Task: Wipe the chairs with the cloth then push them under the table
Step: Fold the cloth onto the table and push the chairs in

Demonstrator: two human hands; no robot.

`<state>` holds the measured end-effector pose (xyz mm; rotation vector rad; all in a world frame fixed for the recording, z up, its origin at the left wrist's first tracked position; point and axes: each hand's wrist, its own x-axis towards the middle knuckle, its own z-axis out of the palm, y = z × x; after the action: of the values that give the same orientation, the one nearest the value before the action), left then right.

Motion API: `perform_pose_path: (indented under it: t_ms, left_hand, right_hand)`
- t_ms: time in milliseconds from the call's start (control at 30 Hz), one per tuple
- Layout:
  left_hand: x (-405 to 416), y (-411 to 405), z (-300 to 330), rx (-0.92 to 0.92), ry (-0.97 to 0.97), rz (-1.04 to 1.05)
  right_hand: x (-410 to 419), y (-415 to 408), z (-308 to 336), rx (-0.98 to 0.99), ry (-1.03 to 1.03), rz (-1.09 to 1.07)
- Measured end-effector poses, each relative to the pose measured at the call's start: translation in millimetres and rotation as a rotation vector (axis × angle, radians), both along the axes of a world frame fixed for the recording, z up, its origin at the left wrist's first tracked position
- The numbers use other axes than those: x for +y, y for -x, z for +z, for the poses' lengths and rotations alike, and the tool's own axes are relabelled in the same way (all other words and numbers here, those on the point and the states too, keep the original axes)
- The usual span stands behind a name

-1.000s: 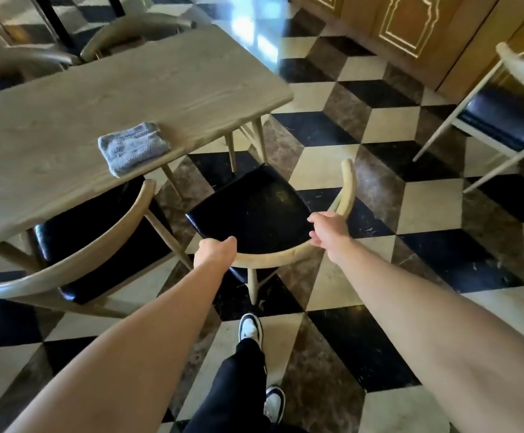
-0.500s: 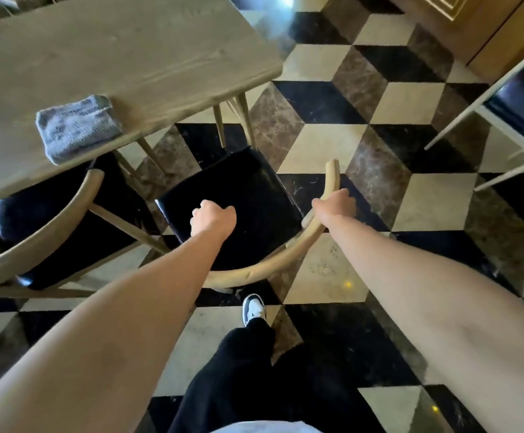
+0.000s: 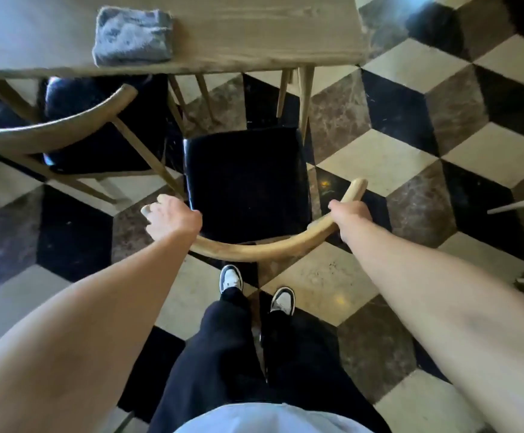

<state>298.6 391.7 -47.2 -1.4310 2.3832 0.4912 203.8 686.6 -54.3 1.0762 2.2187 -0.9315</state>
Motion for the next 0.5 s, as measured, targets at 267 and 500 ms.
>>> perform_pose_path:
  t_ms: [267, 500]
  left_hand:
    - [-4, -38, -30, 0.216, -0.451, 0.777]
    - [-3, -27, -47, 0.426, -0.596, 1.133]
  right_hand:
    - [9, 16, -28, -0.063, 0.256, -0.317]
    - [16, 17, -38, -0.125, 0.320, -0.332]
